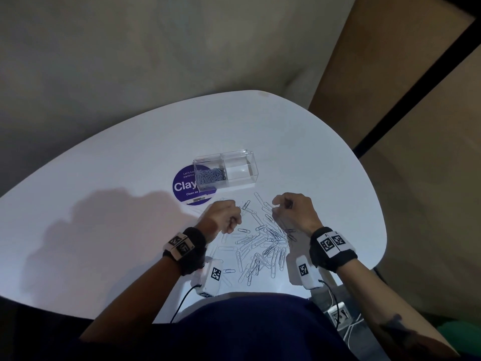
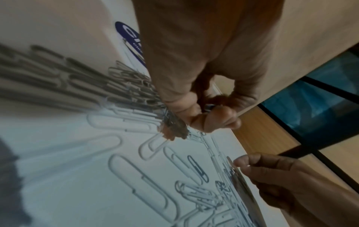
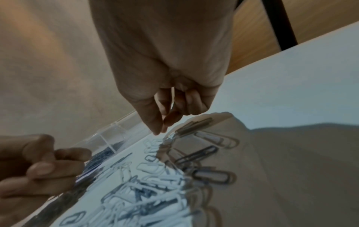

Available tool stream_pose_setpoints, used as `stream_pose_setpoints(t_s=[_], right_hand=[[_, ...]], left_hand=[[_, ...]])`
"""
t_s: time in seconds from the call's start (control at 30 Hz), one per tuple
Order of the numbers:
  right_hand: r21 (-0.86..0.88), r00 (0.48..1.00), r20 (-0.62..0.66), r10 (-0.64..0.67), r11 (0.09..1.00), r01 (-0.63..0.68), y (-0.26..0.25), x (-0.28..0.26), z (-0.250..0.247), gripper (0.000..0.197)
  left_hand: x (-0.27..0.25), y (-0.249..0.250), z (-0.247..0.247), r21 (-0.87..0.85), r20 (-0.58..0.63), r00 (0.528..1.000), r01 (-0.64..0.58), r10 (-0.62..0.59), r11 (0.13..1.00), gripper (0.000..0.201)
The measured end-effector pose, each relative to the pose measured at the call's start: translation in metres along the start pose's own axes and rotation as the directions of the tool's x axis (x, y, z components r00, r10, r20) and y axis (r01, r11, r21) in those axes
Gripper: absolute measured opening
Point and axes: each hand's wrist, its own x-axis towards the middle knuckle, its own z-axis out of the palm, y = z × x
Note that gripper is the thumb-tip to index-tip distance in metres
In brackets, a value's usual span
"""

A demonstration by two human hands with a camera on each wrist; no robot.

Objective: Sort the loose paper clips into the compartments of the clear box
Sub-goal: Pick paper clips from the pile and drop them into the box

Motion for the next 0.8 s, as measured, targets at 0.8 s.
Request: stream_pose_setpoints(t_s=[0.8], right_hand=[[-0.35, 0.983, 0.14, -0.118, 0.923, 0.161, -0.007, -0.008, 0.018, 0.009]], left_hand=[[0.007, -0.016, 0.015, 0.924, 0.268, 0.95, -0.3, 0.159, 0.238, 0.015]])
